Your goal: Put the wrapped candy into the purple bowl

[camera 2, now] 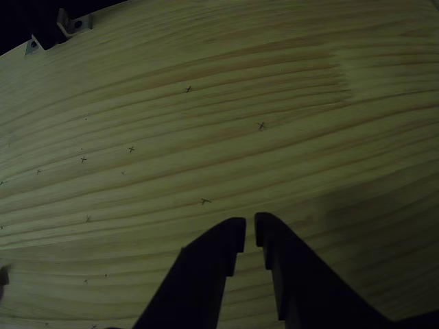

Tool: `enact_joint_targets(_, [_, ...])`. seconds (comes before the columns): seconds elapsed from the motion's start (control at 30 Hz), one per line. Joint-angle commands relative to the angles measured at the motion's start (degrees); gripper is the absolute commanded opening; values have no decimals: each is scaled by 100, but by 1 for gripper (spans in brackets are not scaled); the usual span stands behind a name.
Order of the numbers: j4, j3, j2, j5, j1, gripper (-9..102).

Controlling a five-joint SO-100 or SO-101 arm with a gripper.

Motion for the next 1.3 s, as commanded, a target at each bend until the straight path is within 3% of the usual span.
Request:
enact_joint_targets(0.0, [-114, -105, 53, -26, 26, 1])
enact_joint_targets(0.73, [132, -483, 53, 343, 35, 1])
enact_joint_targets(1.03, [369, -1345, 26, 9, -44, 1])
enact_joint_targets(1.27, [729, -2479, -923, 35, -167, 1])
